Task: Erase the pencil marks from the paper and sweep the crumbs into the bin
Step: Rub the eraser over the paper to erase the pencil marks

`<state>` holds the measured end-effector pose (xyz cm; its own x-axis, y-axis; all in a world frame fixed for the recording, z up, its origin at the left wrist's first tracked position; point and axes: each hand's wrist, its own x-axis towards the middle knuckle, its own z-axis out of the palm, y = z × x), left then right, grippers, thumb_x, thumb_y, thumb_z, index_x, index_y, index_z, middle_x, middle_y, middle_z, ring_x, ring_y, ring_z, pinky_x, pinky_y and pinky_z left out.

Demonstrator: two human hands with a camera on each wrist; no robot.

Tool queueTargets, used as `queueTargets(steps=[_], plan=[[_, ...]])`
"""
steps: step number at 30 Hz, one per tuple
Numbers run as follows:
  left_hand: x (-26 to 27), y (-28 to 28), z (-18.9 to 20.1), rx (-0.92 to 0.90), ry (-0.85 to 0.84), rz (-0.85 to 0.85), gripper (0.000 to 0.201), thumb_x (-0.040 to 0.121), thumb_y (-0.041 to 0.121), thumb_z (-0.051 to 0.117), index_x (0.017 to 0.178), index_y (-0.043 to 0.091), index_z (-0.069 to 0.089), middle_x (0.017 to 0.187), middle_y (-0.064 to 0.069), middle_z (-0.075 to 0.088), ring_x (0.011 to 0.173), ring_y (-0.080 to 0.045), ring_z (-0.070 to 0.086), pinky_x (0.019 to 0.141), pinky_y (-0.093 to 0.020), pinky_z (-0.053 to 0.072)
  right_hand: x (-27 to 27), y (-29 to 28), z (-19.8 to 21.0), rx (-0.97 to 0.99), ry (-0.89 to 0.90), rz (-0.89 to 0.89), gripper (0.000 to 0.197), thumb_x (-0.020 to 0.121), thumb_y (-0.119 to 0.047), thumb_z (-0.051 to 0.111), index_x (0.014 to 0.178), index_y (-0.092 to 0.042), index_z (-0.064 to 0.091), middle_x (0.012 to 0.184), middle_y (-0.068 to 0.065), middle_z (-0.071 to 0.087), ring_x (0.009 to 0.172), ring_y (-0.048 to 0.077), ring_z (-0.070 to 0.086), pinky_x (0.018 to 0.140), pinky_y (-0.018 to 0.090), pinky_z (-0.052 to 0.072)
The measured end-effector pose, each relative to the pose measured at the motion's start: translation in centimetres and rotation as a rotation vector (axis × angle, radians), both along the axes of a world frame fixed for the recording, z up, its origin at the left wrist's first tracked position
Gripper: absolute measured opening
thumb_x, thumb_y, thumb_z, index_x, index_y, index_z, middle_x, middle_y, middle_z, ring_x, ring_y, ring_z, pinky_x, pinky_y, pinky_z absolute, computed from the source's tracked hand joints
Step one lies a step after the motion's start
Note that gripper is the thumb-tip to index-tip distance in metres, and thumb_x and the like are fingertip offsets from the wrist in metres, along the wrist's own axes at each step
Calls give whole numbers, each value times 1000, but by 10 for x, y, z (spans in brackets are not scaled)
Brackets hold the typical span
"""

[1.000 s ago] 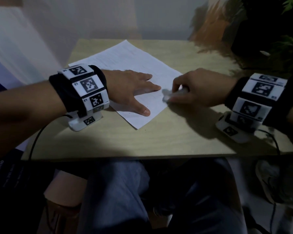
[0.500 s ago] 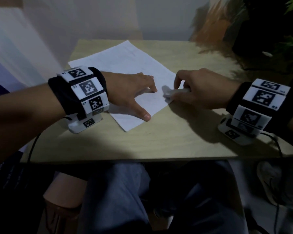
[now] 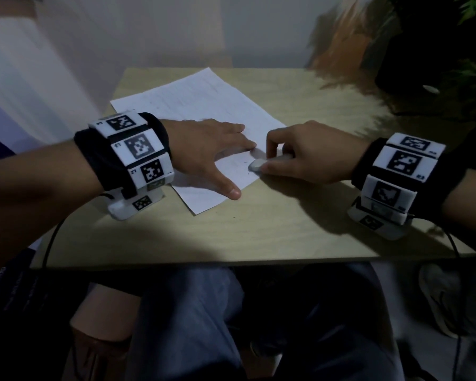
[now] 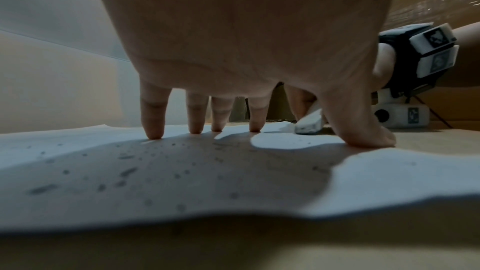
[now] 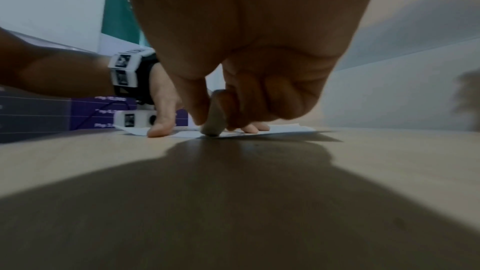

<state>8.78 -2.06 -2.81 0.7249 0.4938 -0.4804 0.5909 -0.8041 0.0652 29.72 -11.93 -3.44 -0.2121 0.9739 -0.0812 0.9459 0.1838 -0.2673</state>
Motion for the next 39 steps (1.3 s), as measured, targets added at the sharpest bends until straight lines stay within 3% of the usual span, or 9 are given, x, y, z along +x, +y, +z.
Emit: queueTargets(steps=[3,8,13,18,23,28,33,37,39], plan=[[1,0,0,9,-5,2,114,64,90,54,158,45,9,169,14,-7,155,-17,4,125,-49,13,5,7,-6,126,-107,-121,44,87,-68,51,87,-25,55,85,0,65,78,26,58,74,38,52],[-1,1,-1,-1,-15,-6,117,59,95,51,157,47,10,169,13,-4,155,-18,6,124,-52,16,-7,-6,7,-105,64,82,31,86,-58,64,89,-29,55,66,-15,53,63,0,51,61,17,38],[0,-2,2,10,-3,-1,114,63,89,55,158,45,9,169,12,-5,155,-19,5,124,-52,15,-2,4,-4,71,-68,-88,41,85,-68,55,88,-27,54,81,-4,61,77,23,58,72,37,50],[0,-2,3,3,-3,8,114,61,90,56,157,45,13,169,13,-3,155,-19,7,124,-53,17,-11,-6,8,-66,66,66,30,86,-59,63,87,-30,54,70,-13,53,67,4,51,63,20,39],[1,-4,5,39,38,-16,113,63,91,50,157,48,4,169,13,-8,154,-21,4,123,-52,15,-5,5,-3,100,-48,-134,41,88,-63,57,85,-22,56,83,0,64,77,24,59,73,38,52],[1,-3,6,48,86,-46,106,72,90,50,153,57,-9,169,9,-14,154,-23,0,120,-56,13,-22,-12,9,-99,107,108,22,88,-54,65,80,-45,47,70,-23,59,67,-3,53,63,13,36],[3,-3,5,87,100,-37,108,71,93,45,157,50,-6,169,11,-14,152,-24,3,121,-53,15,-11,3,-5,136,-98,-178,39,88,-61,53,85,-23,54,78,-2,57,76,27,57,66,35,45],[1,1,4,58,68,-43,109,64,98,46,154,57,1,169,13,-9,148,-22,8,119,-54,20,-18,-7,4,-44,56,29,26,88,-59,61,82,-35,51,72,-15,55,69,5,52,69,31,45],[1,1,7,34,68,-22,100,75,85,58,154,57,3,169,12,-10,150,-20,5,120,-53,17,-16,-4,2,-60,57,-35,33,83,-65,62,85,-33,56,79,-11,59,76,14,57,73,34,49]])
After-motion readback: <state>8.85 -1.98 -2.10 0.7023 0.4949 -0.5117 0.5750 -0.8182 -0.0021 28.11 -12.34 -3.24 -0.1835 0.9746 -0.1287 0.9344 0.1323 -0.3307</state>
